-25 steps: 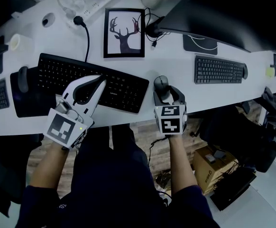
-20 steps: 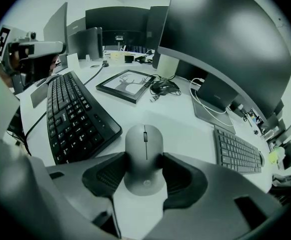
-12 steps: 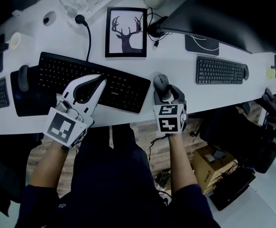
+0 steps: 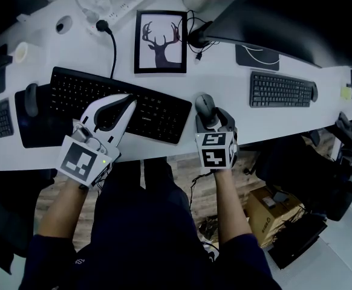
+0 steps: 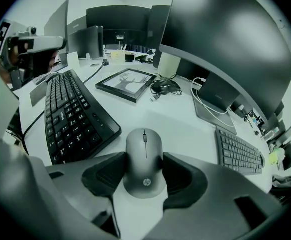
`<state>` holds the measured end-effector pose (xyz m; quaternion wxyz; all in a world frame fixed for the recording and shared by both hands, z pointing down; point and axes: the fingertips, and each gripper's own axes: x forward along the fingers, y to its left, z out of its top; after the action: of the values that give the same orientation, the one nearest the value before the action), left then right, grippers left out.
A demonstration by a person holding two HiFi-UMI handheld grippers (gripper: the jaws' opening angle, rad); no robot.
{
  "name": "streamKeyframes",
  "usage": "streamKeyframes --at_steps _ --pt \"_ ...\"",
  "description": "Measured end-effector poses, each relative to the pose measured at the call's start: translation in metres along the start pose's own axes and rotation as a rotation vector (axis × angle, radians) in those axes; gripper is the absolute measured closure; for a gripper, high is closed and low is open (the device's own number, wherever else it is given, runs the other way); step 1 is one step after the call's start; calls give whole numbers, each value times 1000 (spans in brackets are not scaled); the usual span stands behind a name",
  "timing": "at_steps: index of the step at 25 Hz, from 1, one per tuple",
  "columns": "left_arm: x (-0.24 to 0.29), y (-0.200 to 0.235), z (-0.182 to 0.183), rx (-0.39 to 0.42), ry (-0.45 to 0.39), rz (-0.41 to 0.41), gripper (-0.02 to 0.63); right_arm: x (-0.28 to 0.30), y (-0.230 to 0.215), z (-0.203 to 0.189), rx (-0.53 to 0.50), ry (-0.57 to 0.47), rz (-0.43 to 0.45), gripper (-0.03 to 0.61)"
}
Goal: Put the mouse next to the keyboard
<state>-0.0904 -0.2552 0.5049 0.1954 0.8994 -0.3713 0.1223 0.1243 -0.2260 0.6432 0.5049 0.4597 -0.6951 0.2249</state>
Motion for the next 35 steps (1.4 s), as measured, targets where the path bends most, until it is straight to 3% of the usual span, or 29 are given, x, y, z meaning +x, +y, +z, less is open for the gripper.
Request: streamKeyframes --at_steps 16,35 --pt "-6 -16 9 48 18 1 574 -10 -3 1 63 -67 16 325" --pt "-21 -81 52 157 -37 -11 574 -86 -13 9 220 -299 97 329"
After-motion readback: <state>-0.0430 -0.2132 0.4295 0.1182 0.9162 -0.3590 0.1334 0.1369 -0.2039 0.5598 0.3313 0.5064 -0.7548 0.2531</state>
